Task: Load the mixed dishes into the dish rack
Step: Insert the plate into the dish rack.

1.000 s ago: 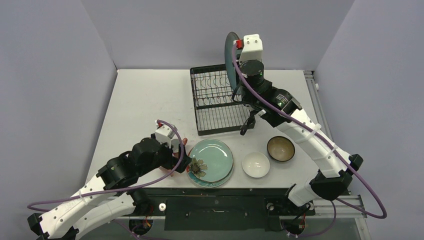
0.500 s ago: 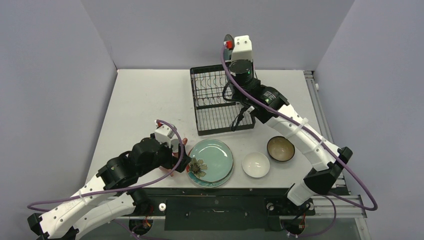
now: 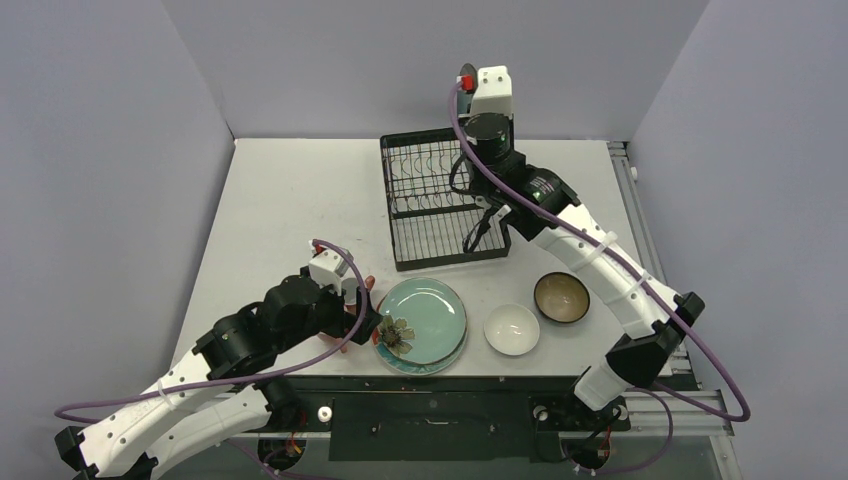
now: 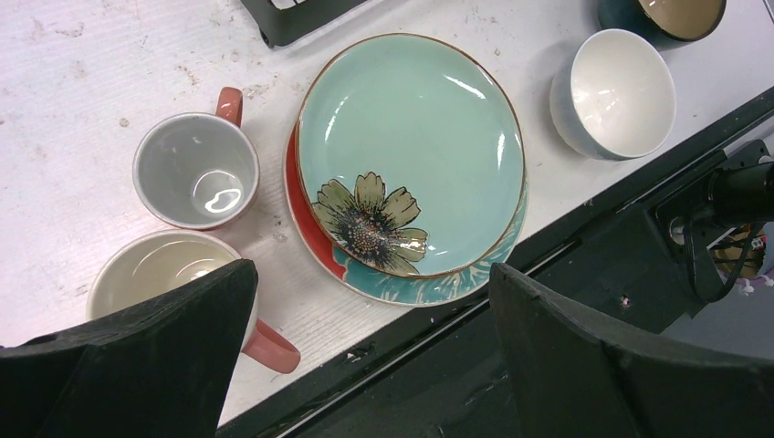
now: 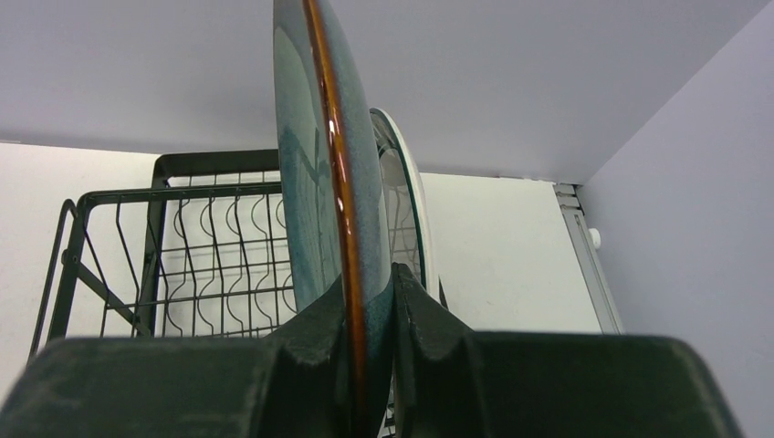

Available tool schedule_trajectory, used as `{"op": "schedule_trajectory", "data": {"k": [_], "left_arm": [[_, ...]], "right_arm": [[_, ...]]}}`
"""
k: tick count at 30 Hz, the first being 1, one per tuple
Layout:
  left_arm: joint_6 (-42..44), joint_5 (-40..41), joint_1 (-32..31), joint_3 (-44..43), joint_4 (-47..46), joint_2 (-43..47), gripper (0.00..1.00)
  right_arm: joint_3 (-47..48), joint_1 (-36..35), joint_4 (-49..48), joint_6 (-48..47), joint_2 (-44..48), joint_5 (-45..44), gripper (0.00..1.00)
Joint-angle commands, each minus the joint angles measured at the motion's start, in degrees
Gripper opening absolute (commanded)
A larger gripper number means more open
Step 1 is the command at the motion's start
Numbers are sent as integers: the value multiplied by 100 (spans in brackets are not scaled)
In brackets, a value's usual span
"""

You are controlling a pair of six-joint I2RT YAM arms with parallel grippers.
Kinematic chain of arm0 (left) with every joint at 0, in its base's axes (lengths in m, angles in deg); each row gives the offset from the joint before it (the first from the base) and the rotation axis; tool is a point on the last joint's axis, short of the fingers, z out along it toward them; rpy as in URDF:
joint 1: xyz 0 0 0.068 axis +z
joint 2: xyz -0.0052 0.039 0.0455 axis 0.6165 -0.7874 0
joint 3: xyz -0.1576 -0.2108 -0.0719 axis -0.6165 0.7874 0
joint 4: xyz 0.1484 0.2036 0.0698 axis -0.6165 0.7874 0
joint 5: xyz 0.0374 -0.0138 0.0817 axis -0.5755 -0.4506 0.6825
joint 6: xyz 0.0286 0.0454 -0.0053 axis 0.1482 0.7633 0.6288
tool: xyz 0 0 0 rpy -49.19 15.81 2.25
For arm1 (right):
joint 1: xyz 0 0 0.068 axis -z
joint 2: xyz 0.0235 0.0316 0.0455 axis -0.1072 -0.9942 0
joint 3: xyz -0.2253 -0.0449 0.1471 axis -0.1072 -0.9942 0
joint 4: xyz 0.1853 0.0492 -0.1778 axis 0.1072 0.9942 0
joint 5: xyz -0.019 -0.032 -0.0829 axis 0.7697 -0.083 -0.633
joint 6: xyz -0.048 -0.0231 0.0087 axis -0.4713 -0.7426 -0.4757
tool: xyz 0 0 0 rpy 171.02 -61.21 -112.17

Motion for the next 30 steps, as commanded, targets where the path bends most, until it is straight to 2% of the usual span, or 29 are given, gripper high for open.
{"op": "schedule_trajectory", "data": {"k": [1,30], "left_arm": [[0,71,22,10,-184,14,96],[23,47,31,9,-192,-13,96]], "right_arm": [[171,64,-956,106,-20,-75,0],[89,114,-920,275,-312,-223,0]]}}
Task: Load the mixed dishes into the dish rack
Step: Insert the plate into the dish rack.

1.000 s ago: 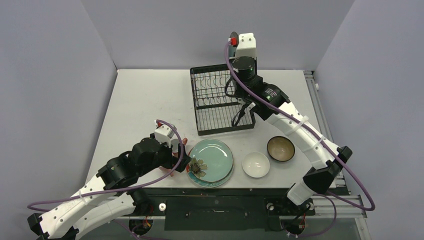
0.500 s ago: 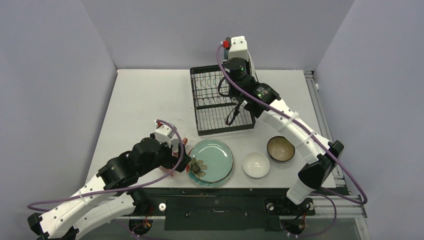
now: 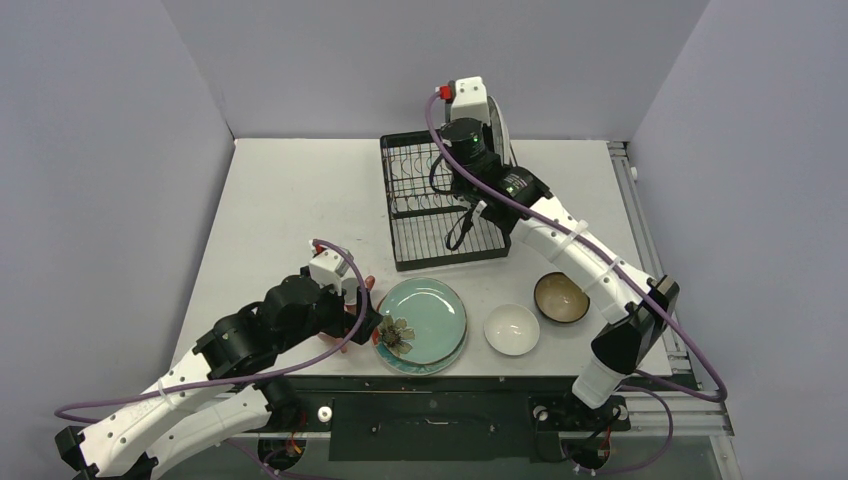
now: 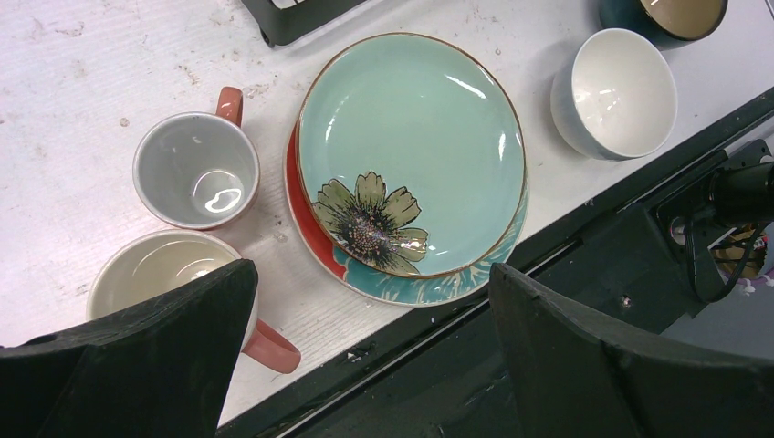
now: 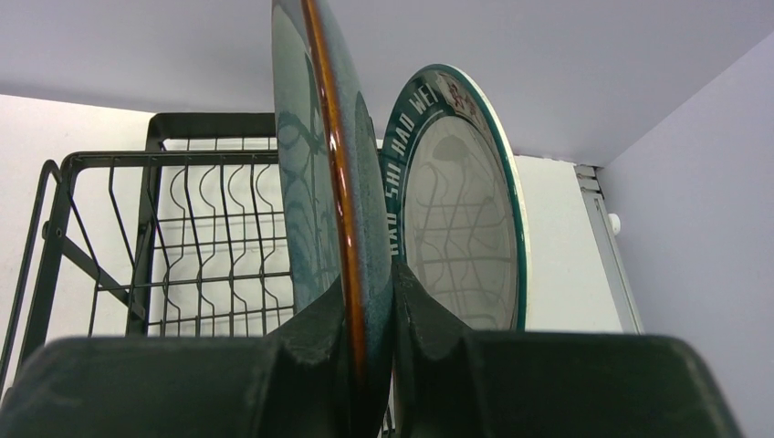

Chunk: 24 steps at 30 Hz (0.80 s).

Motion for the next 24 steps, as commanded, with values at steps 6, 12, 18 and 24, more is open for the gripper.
{"op": "schedule_trajectory", "data": {"k": [6,12,18,24], "left_arm": [[25,40,31,6,-203,-14,96],[33,20,26,6,-207,-43,96],[35,9,39,7,-200,-38,96],[38,9,47,7,-213,-30,96]], "right_arm": [[-41,37,-1011,169,385,-418,0],[-181,30,-1101,217,597,-461,0],[-304,5,-1169,274,785,-507,0],[-357,-72,-1270,269,908,-587,0]]}}
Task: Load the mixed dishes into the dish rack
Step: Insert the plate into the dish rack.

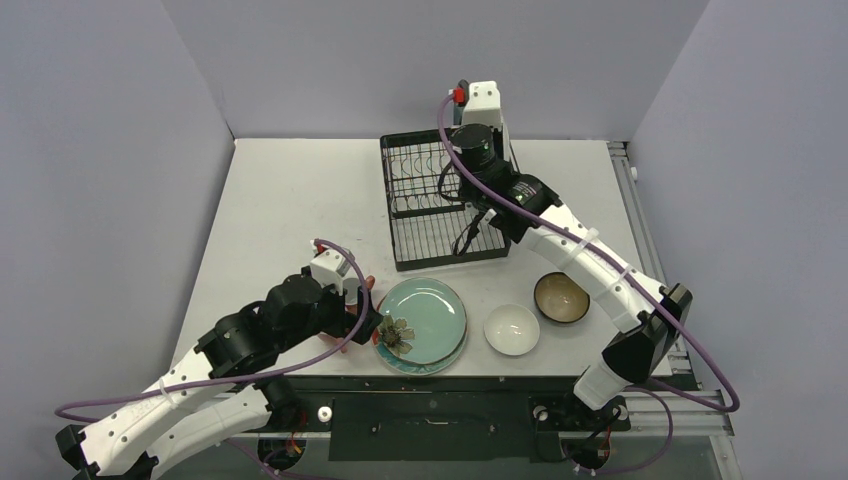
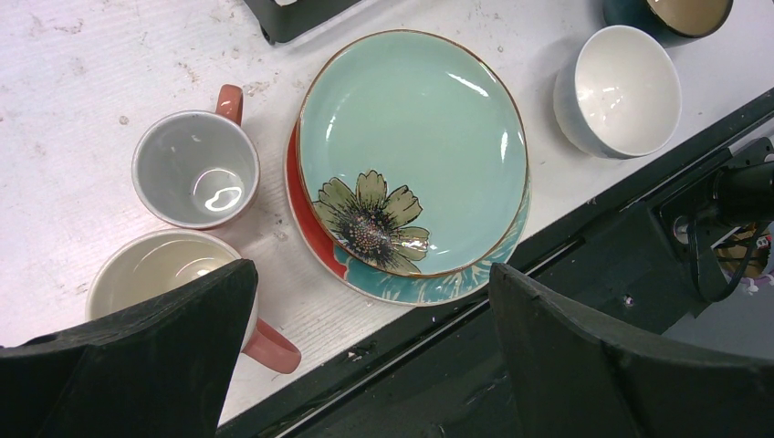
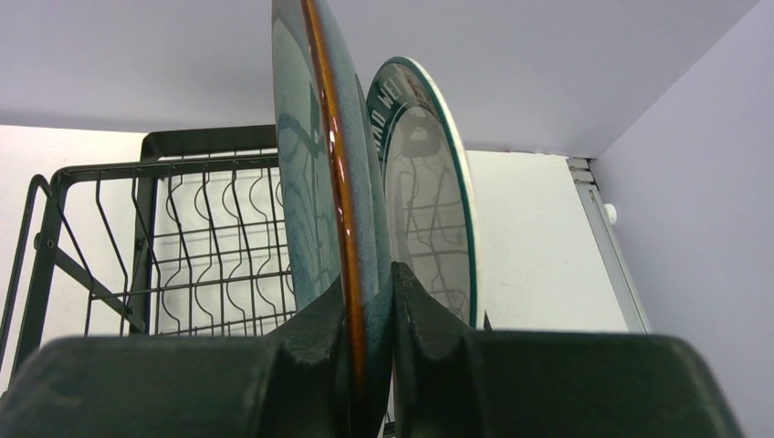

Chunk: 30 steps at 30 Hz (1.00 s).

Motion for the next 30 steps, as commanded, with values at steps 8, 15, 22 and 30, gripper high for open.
{"op": "schedule_trajectory", "data": {"k": [8,15,22,30], "left_arm": [[42,16,42,9,-208,44,96],[33,28,42,14,-200,71,96],[38,29,42,14,-207,76,96],[35,29,40,15,-201,84,96]], "right_arm": [[148,-116,-943,117,454,-498,0],[159,-113,-887,149,350,-510,0],[165,-113,-858,131,224,-510,0],[172,-112,-785,153,95,-475,0]]}}
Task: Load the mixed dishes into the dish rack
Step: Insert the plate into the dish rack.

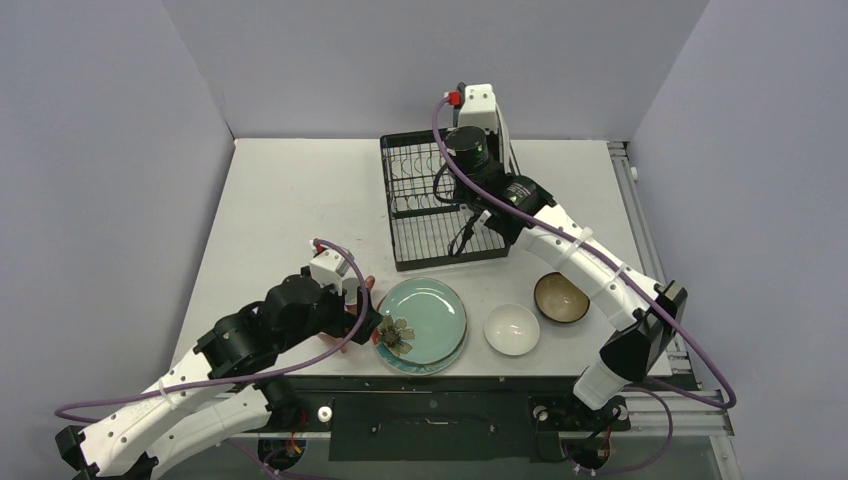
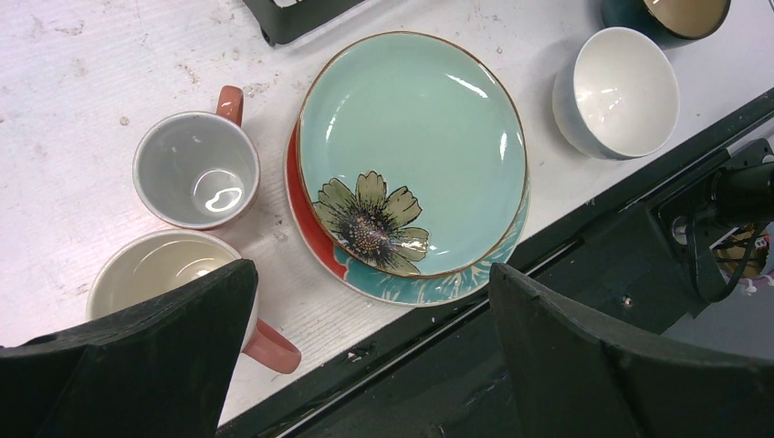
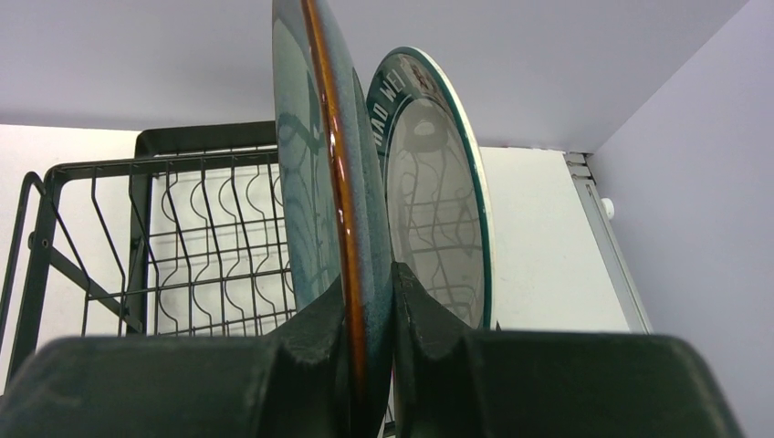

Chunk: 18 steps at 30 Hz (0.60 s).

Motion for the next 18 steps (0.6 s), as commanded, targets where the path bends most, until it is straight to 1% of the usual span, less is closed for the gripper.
{"op": "schedule_trajectory", "data": {"k": [1,18], "left_arm": [[39,29,32,15,-200,59,96],[42,7,49,15,-208,25,96]], "right_arm": [[194,-35,-730,102,114,-272,0],[-26,-40,-533,257,33,-193,0]]}}
